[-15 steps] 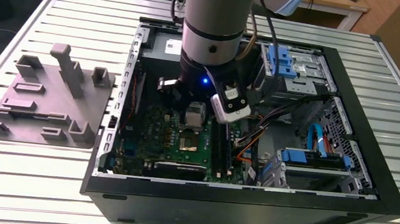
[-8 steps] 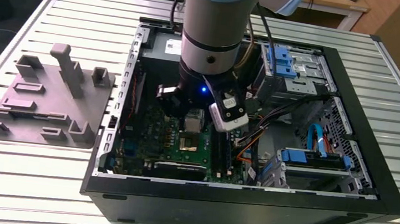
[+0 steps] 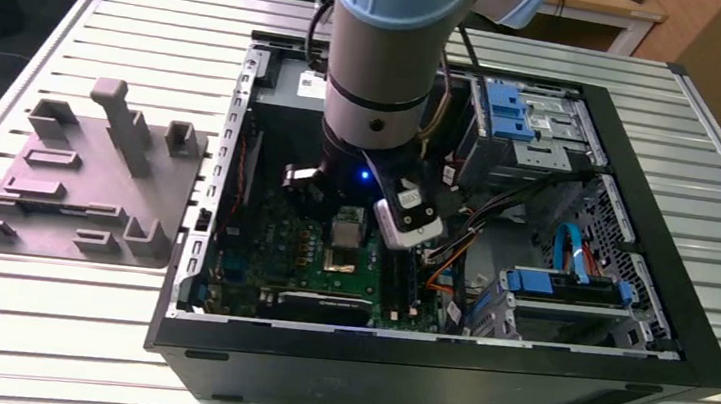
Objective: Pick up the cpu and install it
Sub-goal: 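Place the cpu into insertion slot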
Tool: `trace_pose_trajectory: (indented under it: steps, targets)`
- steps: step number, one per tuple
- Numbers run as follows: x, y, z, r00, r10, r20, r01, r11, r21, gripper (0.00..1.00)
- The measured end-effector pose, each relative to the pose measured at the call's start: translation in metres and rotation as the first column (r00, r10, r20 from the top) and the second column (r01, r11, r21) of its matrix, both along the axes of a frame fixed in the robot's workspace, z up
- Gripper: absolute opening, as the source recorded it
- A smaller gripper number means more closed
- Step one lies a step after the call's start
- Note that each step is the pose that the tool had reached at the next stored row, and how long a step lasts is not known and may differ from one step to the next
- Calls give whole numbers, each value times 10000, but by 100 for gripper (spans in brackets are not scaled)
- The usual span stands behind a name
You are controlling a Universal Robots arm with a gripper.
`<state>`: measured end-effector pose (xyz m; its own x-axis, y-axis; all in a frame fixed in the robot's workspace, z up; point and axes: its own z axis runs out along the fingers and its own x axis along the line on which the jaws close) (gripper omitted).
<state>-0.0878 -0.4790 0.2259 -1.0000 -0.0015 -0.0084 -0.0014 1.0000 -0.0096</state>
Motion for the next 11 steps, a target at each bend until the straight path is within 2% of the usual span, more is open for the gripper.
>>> trace_pose_trajectory:
  steps: [6, 11]
  targets:
    - [0, -2, -89, 10000, 0, 0, 0, 10000, -1, 47]
    - [0, -2, -93, 10000, 0, -1, 0, 10000, -3, 47]
